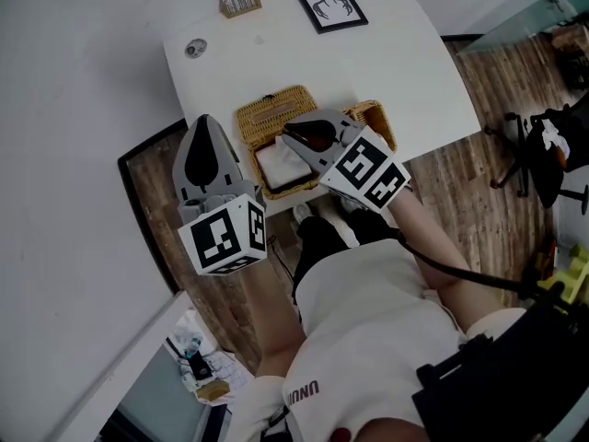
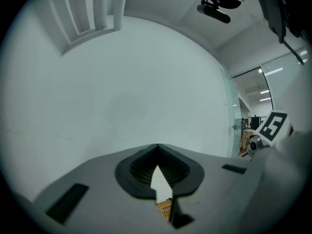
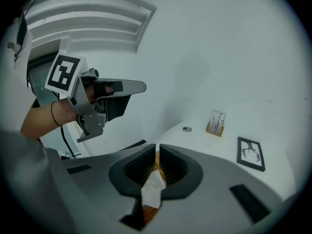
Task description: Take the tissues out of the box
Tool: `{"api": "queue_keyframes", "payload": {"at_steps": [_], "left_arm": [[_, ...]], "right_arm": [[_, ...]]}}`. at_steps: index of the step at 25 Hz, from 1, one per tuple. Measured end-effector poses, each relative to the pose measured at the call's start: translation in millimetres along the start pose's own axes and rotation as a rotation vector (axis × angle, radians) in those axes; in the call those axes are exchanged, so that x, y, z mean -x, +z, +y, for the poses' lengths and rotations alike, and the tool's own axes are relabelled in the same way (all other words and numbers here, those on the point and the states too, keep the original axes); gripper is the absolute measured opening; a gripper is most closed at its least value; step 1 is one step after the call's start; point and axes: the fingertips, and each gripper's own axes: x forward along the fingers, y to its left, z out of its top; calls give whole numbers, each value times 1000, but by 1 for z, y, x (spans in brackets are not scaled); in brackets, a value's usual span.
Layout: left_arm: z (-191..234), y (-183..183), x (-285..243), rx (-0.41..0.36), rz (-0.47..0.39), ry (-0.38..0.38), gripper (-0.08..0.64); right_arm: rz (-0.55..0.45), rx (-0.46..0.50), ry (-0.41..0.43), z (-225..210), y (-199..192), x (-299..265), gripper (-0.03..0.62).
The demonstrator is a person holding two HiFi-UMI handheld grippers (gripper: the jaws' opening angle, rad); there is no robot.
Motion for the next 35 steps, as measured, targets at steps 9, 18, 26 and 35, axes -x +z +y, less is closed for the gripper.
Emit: {"api": "queue_keyframes", "payload": {"at_steps": [9,18,26,35], "left_arm": [[2,-16,-8,20,37,-26,12],[4,-27,-6,21,61,-36,12],[8,-36,-5,50,82,-49,12],[14,-45,-4,57,104,-44,12]], "right_arm": [[90,35,85,13,-19,-11,100],[198,71,147,22,-44,-23,129],[298,144,195,30,-63,-33,164],[360,172,231,34,-79,-44,193]]}}
